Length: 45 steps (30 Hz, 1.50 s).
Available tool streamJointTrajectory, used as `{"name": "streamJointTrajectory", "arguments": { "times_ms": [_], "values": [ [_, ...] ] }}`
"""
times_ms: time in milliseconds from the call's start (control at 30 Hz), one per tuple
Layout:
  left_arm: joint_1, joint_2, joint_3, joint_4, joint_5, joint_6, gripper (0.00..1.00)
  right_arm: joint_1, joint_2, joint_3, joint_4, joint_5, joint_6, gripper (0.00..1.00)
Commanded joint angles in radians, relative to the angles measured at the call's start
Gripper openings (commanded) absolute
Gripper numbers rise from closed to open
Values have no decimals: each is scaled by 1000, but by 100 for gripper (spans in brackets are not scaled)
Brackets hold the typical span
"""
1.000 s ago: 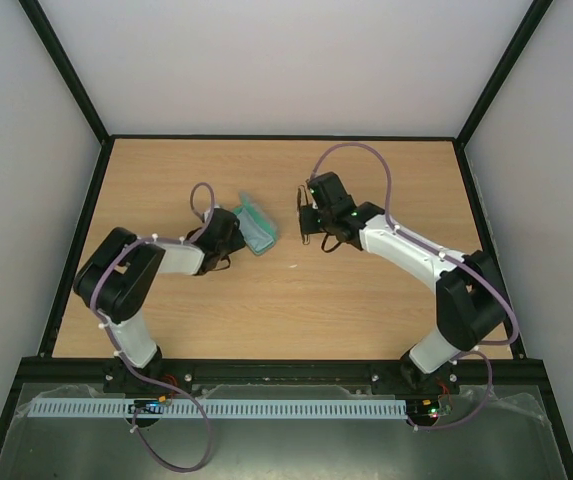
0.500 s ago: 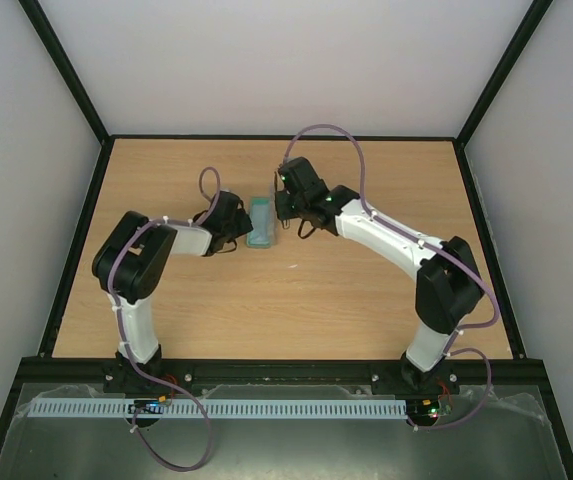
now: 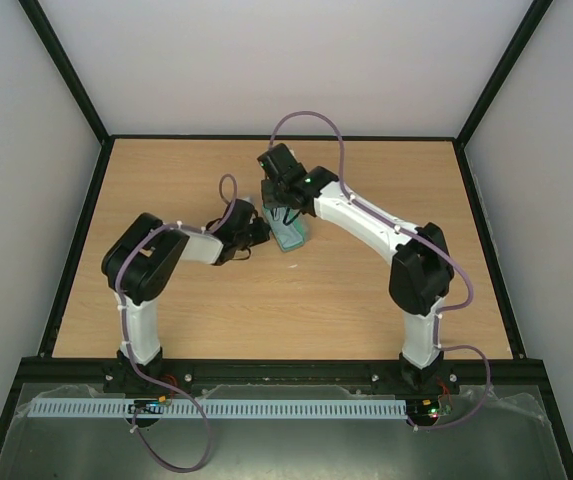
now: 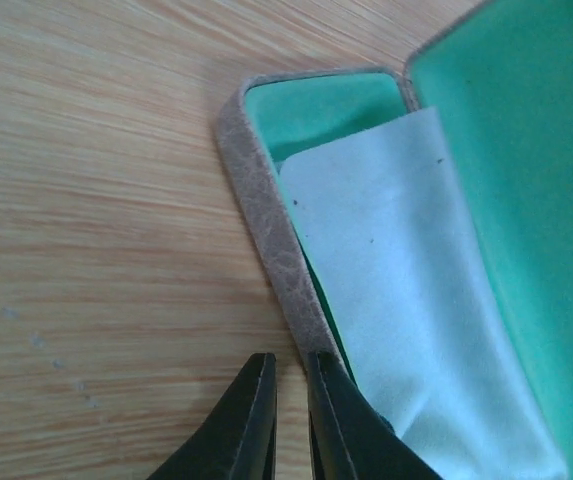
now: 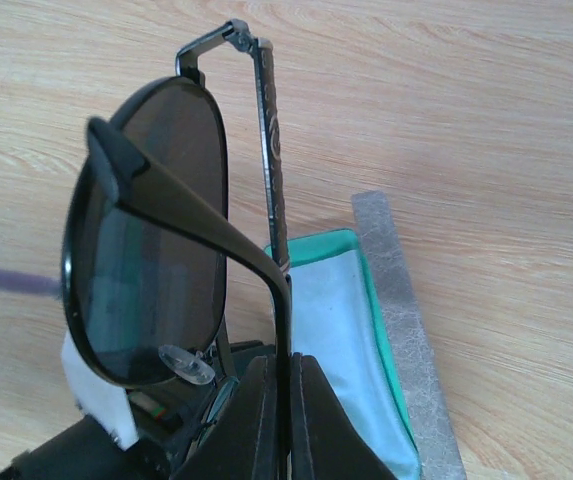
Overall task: Organize the sunglasses
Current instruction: Adjust the sunglasses case at the center of the board, then place the sunglasses in the sunglasses case.
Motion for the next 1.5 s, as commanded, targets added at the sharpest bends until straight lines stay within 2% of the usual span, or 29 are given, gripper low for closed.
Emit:
{"name": "streamJointTrajectory", "arguments": {
  "times_ms": [0,167,333,633,800,933,1467],
  "values": [
    [14,-24,-73,46,35,-11,16,14,68,105,-158,95,5,1],
    [86,-164,-209,95,60,-25,29,47,154,194,-226,204,-35,1],
    [145,-227,-318,162,108,-42,30,97,257,292,-298,346,-99,1],
    [174,-233,-373,217,149,-48,30,154,443,439,-460,591,-159,1],
    [186,-229,-387,237,163,-46,30,158,517,468,-465,692,-202,1],
    [196,-229,-393,246,172,-45,30,157,551,475,-458,731,-225,1],
    [205,-219,-393,257,184,-42,30,156,638,473,-436,727,-246,1]
  ]
}}
